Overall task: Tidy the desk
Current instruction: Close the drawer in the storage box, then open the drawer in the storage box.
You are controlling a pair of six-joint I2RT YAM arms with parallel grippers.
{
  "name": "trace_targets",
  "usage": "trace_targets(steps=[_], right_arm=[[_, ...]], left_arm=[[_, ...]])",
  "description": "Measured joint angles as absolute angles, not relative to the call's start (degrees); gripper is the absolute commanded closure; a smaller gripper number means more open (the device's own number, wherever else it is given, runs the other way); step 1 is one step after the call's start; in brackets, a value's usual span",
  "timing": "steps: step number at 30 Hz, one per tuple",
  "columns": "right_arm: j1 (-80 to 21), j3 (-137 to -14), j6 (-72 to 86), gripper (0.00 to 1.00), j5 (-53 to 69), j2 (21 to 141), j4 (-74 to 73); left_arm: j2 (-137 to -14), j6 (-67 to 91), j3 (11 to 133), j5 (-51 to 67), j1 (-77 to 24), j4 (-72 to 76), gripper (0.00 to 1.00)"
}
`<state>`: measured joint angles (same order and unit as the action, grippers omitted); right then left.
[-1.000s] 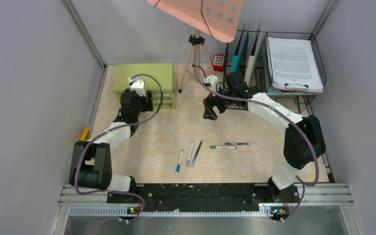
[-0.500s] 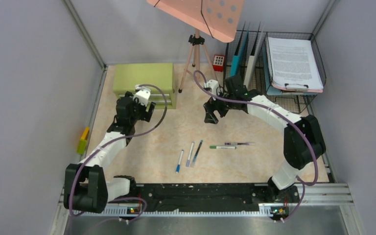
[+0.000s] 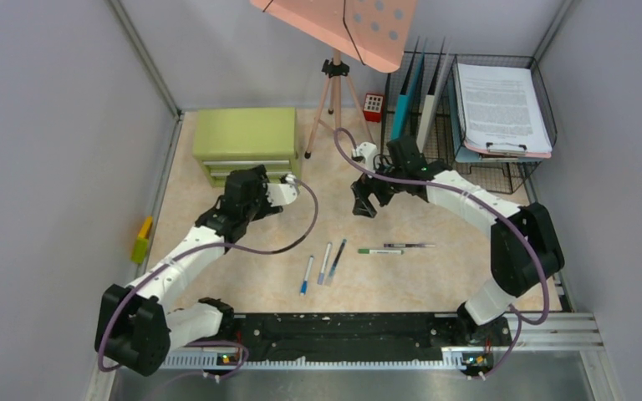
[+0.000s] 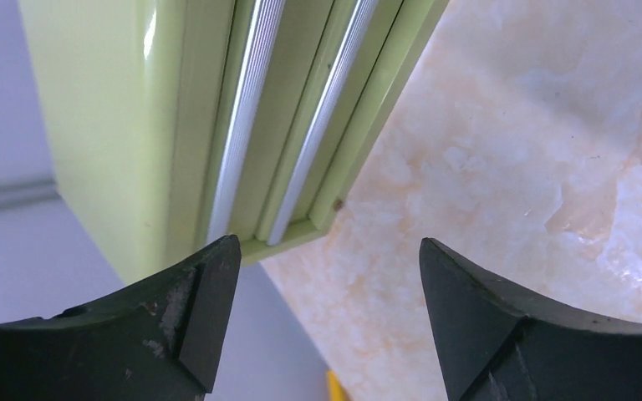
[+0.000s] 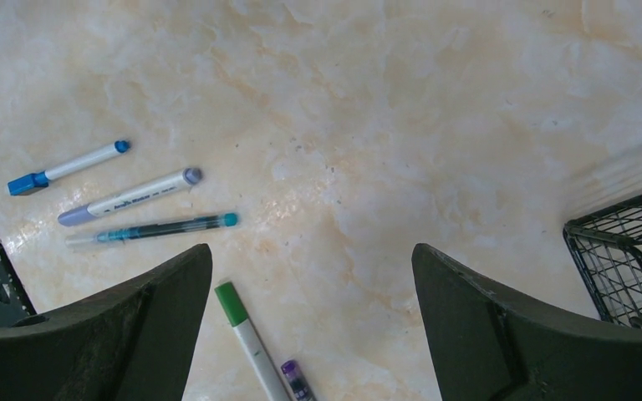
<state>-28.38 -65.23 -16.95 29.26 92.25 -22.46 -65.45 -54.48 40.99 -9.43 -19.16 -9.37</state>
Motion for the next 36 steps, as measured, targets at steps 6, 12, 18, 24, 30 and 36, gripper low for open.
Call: trace_targets(steps=[6, 12, 18, 24, 30, 36], right_arm=[[-28.38, -65.17, -16.91, 0.12, 30.11, 90.98, -21.71], [-27.97, -62.50, -16.95, 0.12, 31.31, 87.13, -20.43], [-26.46, -61.89, -16.88, 0.12, 33.71, 85.62, -19.68], [-25.96, -62.70, -16.75, 0.13, 35.64, 86.78, -20.82], [-27.05, -75.92, -16.08, 0.13, 36.38, 96.05, -26.35], [-30.65, -92.14, -13.19, 0.13, 33.91, 105.89, -27.97]], left_arm=[[-64.42, -65.67, 36.82, -14.81, -26.24, -2.57, 0.22], [-71.83, -71.92, 27.64, -17.78, -27.11, 14.68, 0.25], [-78.37, -76.23, 23.51, -18.59, -27.11, 26.61, 0.27], [-82.28, -78.28, 23.66, -20.69, -27.11, 34.35, 0.28], [-83.94, -78.83, 23.66, -21.98, -26.94, 37.08, 0.29], [-84.75, -79.77, 22.87, -21.71, -24.27, 42.72, 0.28]])
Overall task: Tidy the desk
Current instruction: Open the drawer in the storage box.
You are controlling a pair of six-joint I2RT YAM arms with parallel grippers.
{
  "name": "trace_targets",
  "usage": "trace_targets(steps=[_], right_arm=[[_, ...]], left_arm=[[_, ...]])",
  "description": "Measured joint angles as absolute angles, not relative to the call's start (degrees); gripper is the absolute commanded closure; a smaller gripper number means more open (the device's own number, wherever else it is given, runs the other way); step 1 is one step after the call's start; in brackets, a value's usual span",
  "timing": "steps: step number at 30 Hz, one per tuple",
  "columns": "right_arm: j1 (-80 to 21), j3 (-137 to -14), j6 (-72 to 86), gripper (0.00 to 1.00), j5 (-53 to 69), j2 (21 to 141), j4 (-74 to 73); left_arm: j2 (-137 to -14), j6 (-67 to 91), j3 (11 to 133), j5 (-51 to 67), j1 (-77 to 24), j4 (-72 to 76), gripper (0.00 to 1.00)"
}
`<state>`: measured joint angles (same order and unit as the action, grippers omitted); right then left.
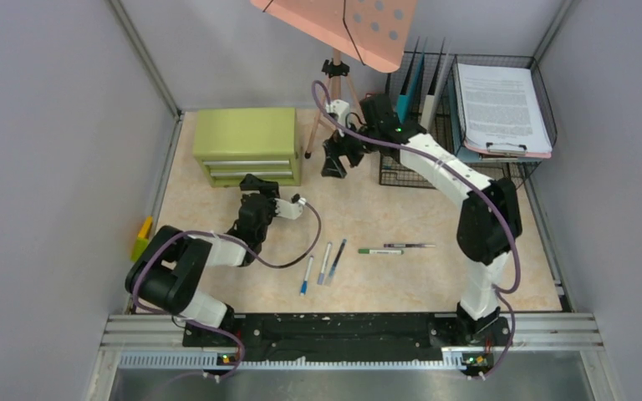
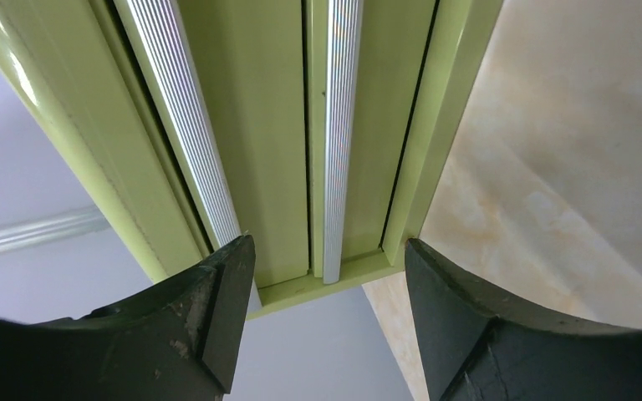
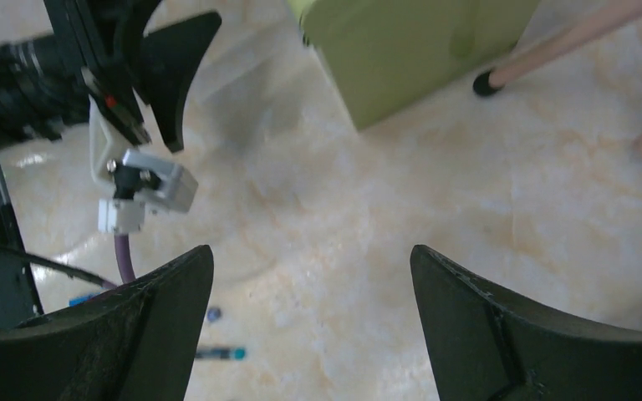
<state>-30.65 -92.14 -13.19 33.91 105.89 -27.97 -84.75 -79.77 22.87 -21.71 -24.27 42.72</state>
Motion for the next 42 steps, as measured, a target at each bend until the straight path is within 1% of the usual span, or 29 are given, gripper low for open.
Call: trace_targets(steps=[6, 9, 11, 20, 25, 30, 37, 42], right_arm=[[-32.71, -110.89, -8.38, 0.14, 33.23, 117.54, -30.06], [-32.91, -117.89, -6.37, 0.14, 33.71, 121.89, -31.68], [-32.95, -120.27, -5.65, 0.14, 33.78, 123.57, -32.62], [-33.26, -122.56, -4.01, 0.14, 33.47, 125.89, -36.01], [-34.39, -123.48, -3.09, 0.14, 32.73, 126.54, -36.36], [-34.76, -126.87, -2.74, 0.14, 32.82, 127.83, -36.40], [-34.76, -127.20, -2.90, 0.14, 34.35, 128.51, -36.05], [-34.76, -127.22, -2.98, 0.14, 35.44, 130.61, -36.07]], left_arm=[[-91.46, -80.07, 22.87, -21.98, -21.87, 51.22, 0.28], [-94.61, -80.36, 22.83, -21.96, -21.85, 55.57, 0.28], [-96.71, -80.58, 22.83, -21.93, -21.82, 58.78, 0.28], [-107.61, -81.41, 23.33, -21.23, -21.45, 73.60, 0.28], [-116.31, -83.26, 24.62, -19.57, -20.78, 82.26, 0.32], [-118.04, -83.33, 26.22, -18.37, -20.12, 84.29, 0.32], [-118.96, -83.96, 29.02, -16.67, -19.53, 86.35, 0.34], [-120.86, -84.36, 30.28, -16.21, -18.74, 87.07, 0.47]])
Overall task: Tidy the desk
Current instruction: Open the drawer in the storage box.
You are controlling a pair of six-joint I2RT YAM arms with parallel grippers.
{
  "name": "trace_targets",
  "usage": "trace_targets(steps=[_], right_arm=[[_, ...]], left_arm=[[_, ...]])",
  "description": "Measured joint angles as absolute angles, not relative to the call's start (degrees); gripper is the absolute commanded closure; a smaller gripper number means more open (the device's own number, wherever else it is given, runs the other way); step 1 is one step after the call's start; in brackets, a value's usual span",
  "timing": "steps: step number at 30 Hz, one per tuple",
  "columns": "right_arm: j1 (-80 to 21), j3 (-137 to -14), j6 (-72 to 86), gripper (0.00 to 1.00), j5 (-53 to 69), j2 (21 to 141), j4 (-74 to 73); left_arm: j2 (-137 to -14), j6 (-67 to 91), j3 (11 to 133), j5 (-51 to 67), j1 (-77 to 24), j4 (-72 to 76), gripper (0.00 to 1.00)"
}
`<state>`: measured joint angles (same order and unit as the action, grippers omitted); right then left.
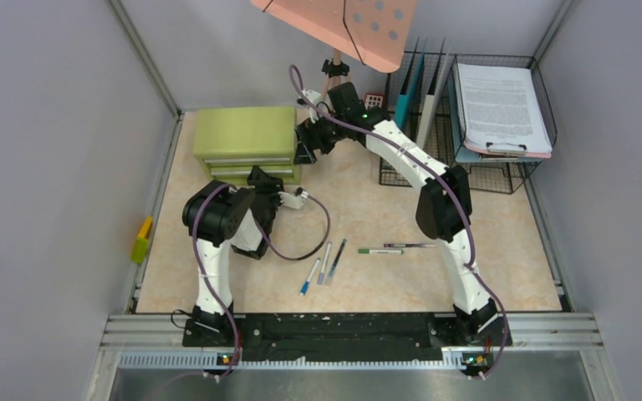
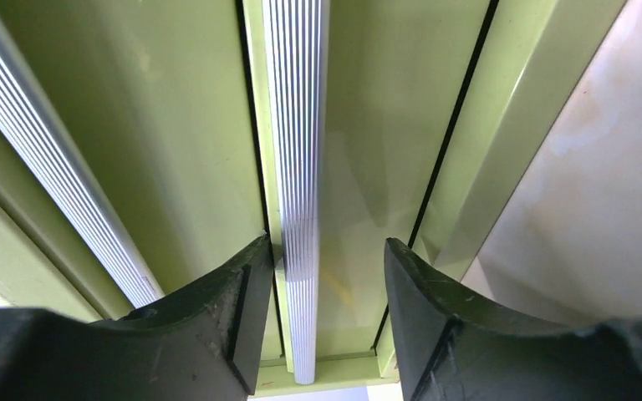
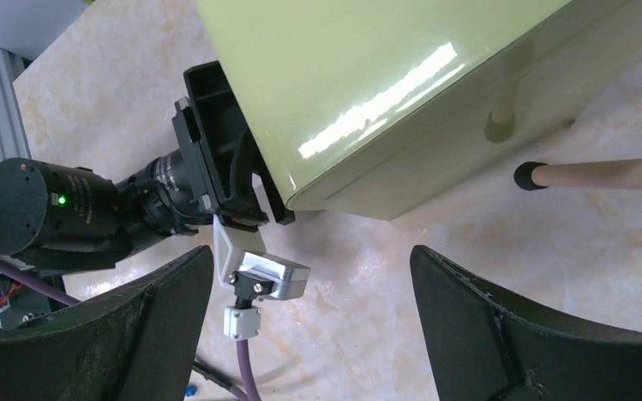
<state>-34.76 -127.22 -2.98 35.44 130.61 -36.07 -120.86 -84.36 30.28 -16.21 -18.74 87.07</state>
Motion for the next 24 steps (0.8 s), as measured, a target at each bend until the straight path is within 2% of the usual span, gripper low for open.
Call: trace_targets(steps=[3, 9, 12, 16, 24], right_arm=[[-34.76, -127.22, -3.01, 0.14, 35.83, 131.52, -36.45], [-34.76, -127.31, -3.38, 0.14, 36.34, 131.63, -36.47], [-34.76, -127.31, -3.40, 0.14, 36.36, 131.63, -36.49], [-34.76, -127.33, -3.40, 0.14, 36.36, 131.63, -36.53], [-34.76, -128.03, -3.40, 0.14, 36.38, 131.66, -36.71]], left_arm=[[-121.14, -84.79, 30.28, -15.88, -18.46, 87.64, 0.56], [-121.54, -85.69, 30.28, -15.31, -18.15, 89.78, 0.66], [-121.67, -85.93, 30.33, -15.27, -18.09, 90.35, 0.78], [-121.67, -86.52, 30.39, -15.20, -18.02, 90.35, 0.99], [-121.43, -86.96, 29.78, -14.11, -17.72, 90.35, 1.00]])
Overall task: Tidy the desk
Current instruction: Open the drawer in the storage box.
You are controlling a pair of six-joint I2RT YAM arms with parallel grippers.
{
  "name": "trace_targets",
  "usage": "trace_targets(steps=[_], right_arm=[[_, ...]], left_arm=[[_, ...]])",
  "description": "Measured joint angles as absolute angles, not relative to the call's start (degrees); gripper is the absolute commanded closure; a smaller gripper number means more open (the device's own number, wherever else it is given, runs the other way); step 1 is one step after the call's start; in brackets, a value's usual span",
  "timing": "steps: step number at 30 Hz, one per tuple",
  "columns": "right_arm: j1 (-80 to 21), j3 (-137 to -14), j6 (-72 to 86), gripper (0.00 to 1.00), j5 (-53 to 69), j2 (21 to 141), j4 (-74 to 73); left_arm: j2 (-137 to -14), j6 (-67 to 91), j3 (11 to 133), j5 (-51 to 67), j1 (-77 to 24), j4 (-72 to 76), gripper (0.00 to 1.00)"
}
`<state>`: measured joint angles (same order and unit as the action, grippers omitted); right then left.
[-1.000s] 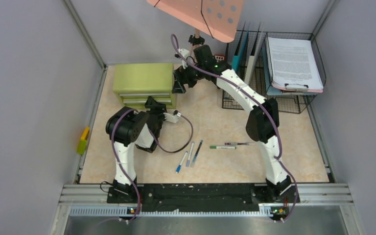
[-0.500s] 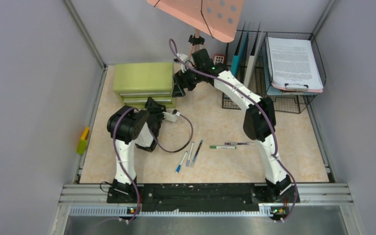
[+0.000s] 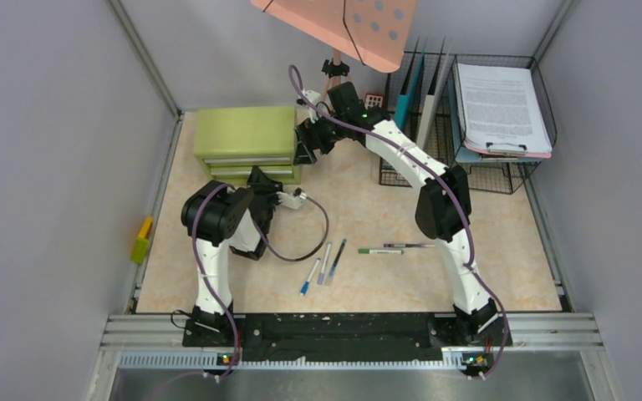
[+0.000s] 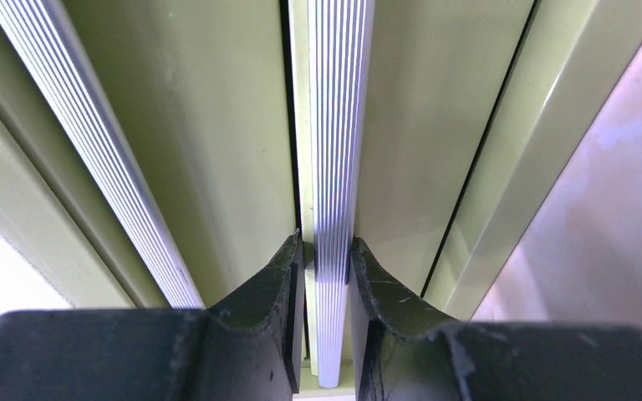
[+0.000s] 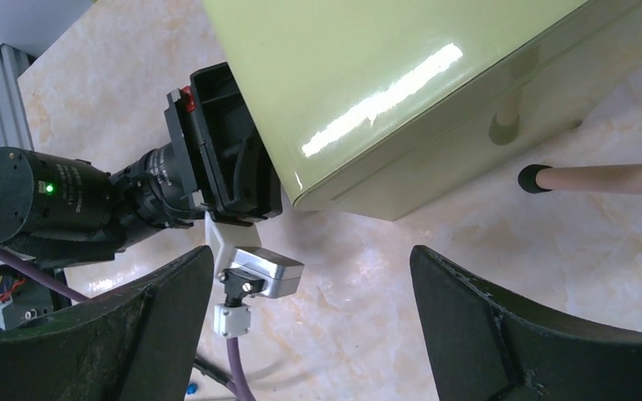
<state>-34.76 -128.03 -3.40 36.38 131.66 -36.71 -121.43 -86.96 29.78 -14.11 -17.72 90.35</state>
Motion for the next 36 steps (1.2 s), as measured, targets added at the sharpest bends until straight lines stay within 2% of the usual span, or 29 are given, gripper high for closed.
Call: trace_targets(steps=[10, 25, 36], right_arm=[[-34.76, -132.03, -2.63, 0.14, 37.04, 132.79, -37.19], [-34.76, -132.73, -1.23, 0.14, 37.60, 134.21, -36.42], [-34.76, -129.78, -1.30, 0.14, 37.23, 134.21, -36.75]], left_arm=[[-117.43, -86.98, 23.75, -13.52, -18.72, 90.35, 1.00], [-112.53, -86.89, 15.20, -19.20, -23.35, 90.35, 1.00], [-111.24, -85.62, 13.06, -21.98, -25.45, 90.35, 0.73]])
